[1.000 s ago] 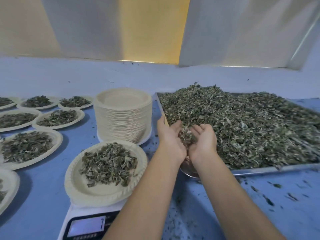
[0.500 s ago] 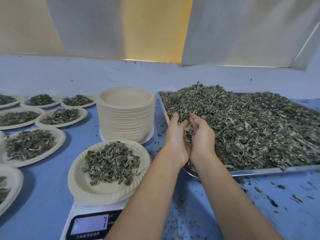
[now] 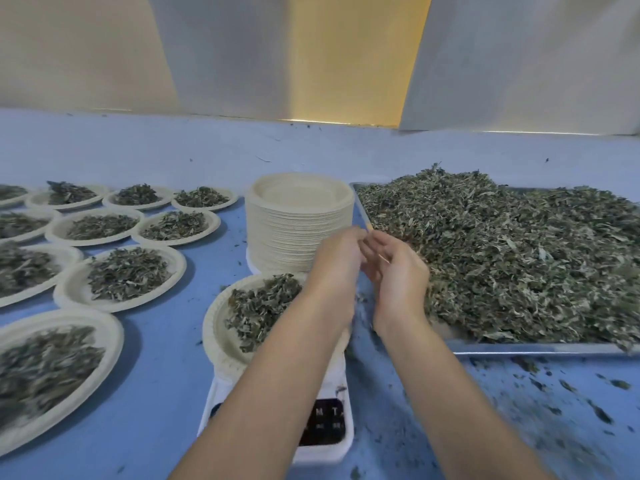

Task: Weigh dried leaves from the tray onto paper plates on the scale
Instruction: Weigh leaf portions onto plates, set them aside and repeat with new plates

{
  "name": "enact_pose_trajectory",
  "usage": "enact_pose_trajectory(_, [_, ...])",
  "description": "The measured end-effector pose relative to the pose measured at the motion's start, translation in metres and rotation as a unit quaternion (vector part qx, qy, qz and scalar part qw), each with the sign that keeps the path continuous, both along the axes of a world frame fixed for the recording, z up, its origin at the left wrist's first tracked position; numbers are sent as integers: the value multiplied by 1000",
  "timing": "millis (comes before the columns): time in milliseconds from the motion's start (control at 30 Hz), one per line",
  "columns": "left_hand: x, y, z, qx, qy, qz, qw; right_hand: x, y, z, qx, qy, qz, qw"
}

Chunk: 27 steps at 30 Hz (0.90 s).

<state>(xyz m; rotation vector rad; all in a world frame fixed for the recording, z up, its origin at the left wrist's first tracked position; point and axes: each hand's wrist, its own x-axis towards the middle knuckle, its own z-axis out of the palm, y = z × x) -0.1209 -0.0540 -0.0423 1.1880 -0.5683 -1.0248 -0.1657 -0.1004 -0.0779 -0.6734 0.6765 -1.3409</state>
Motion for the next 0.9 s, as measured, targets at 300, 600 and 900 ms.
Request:
enact_pose_trajectory(300, [79, 70, 13, -61, -55, 147, 986, 15, 14, -15, -55, 148, 84, 984])
enact_pose_trajectory(600, [111, 84, -43, 37, -74, 223, 971, 17, 18, -23, -74, 183, 101, 975])
enact_pose_trajectory(900, [116, 78, -49, 55, -10, 195, 979, 19, 22, -18, -79, 168, 92, 978])
